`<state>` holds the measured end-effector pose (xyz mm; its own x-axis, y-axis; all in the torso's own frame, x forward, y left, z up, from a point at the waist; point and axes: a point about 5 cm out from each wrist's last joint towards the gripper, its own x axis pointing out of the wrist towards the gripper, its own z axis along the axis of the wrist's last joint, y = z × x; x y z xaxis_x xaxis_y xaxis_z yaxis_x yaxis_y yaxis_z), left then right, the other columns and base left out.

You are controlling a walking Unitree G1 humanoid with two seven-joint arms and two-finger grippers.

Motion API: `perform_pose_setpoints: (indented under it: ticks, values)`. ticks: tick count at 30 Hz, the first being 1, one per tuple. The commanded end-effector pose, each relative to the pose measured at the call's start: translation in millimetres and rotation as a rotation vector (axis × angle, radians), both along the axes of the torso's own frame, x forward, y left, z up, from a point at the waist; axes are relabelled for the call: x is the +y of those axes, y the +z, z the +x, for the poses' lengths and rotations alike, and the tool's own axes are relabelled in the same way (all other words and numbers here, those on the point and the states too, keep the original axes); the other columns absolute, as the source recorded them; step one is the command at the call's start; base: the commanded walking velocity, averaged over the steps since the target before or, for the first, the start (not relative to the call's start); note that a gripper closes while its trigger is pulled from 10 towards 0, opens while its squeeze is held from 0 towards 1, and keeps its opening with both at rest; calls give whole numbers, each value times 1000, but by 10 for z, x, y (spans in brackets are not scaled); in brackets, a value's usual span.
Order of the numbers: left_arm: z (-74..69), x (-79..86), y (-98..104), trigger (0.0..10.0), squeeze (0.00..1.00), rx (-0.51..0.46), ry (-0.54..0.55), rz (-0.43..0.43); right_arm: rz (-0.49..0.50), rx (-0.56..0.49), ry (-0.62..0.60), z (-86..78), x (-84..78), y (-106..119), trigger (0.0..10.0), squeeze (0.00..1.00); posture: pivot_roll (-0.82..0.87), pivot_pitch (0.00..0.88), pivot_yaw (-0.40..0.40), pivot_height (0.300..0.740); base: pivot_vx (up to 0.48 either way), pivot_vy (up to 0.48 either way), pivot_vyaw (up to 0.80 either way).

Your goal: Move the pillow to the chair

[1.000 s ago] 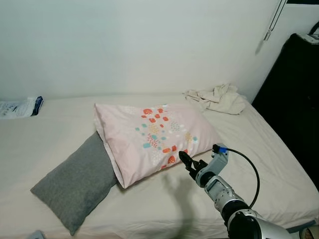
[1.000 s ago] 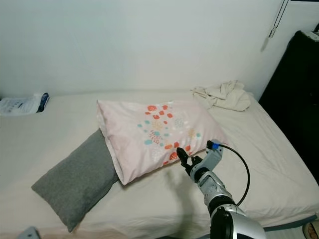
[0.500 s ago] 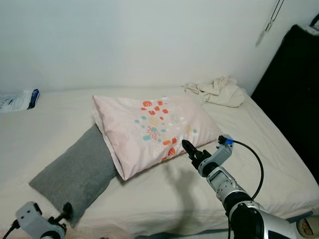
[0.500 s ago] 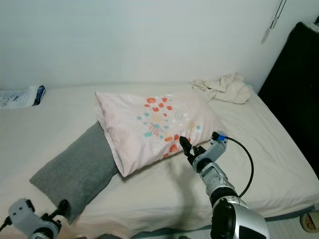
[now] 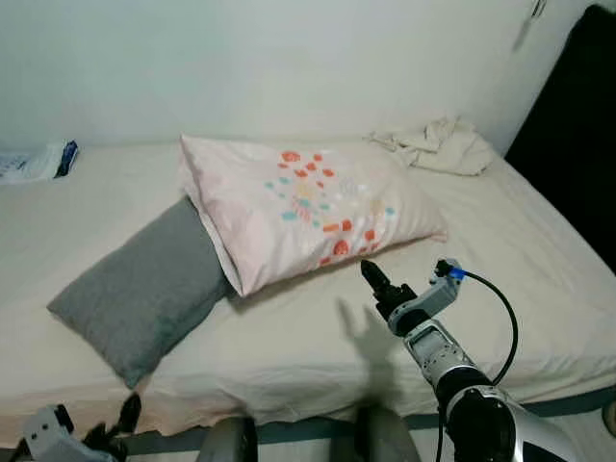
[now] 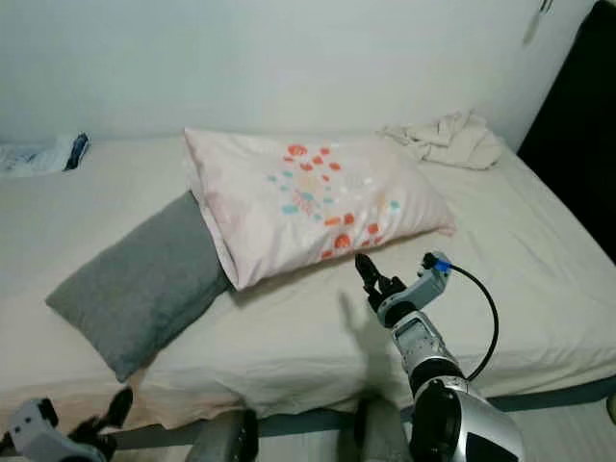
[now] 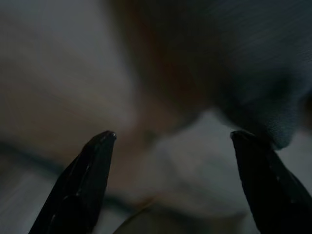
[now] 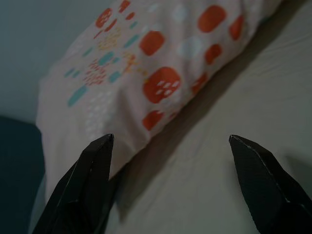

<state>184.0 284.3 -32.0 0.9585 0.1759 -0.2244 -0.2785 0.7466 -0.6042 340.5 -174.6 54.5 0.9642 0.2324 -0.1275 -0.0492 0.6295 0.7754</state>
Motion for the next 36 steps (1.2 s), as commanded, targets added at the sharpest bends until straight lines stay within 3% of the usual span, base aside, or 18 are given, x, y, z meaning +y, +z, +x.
perform_pose_setpoints:
  ticks: [1, 2, 4, 6, 8, 10, 14, 18, 22, 25, 27, 28, 32, 36]
  values:
    - [94, 47, 152, 10000, 0, -165, -29, -39, 16, -30, -4, 37, -24, 64, 10000, 0, 4, 130, -30, 590, 0, 0, 0]
    - [94, 47, 152, 10000, 0, -165, -29, -39, 16, -30, -4, 37, -24, 64, 10000, 0, 4, 130, -30, 590, 0, 0, 0]
    - [186, 156, 540, 10000, 0, -512, -147, -96, 92, -127, 13, 103, -41, 212, 10000, 0, 15, 147, -23, 590, 0, 0, 0]
    - [171, 171, 838, 10000, 0, -725, -271, -111, 175, -235, 42, 148, -62, 358, 10000, 0, 22, 162, -18, 590, 0, 0, 0]
    - [120, 120, 1001, 10000, 0, -806, -378, -90, 241, -332, 83, 169, -77, 476, 10000, 0, 30, 182, -8, 590, 0, 0, 0]
    - [88, 95, 1050, 10000, 0, -826, -430, -90, 258, -372, 103, 175, -81, 524, 10000, 0, 40, 206, 7, 590, 0, 0, 0]
    - [-36, 25, 1064, 10000, 0, -795, -542, -110, 278, -408, 88, 192, -131, 586, 10000, 0, 74, 264, 43, 590, 0, 0, 0]
    - [-218, -115, 948, 10000, 0, -684, -617, -164, 246, -318, -23, 213, -228, 535, 10000, 0, 130, 330, 83, 590, 0, 0, 0]
    - [-377, -185, 894, 10000, 0, -595, -598, -178, 256, -271, -87, 210, -266, 491, 10000, 0, 164, 372, 93, 590, 0, 0, 0]
    - [-493, -164, 851, 10000, 0, -531, -579, -164, 267, -285, -67, 211, -229, 496, 10000, 0, 180, 396, 100, 590, 0, 0, 0]
    - [-642, -44, 842, 10000, 0, -476, -484, -137, 291, -360, 2, 218, -180, 568, 10000, 0, 213, 435, 126, 590, 0, 0, 0]
    - [-642, -44, 842, 10000, 0, -476, -484, -137, 291, -360, 2, 218, -180, 568, 10000, 0, 213, 435, 126, 590, 0, 0, 0]
    - [-768, 60, 966, 10000, 0, -461, -412, -112, 297, -374, 11, 227, -191, 599, 10000, 0, 247, 474, 160, 590, 0, 0, 0]
    - [-761, 21, 1186, 10000, 0, -477, -457, -86, 284, -352, -38, 250, -227, 612, 10000, 0, 284, 519, 200, 590, 0, 0, 0]
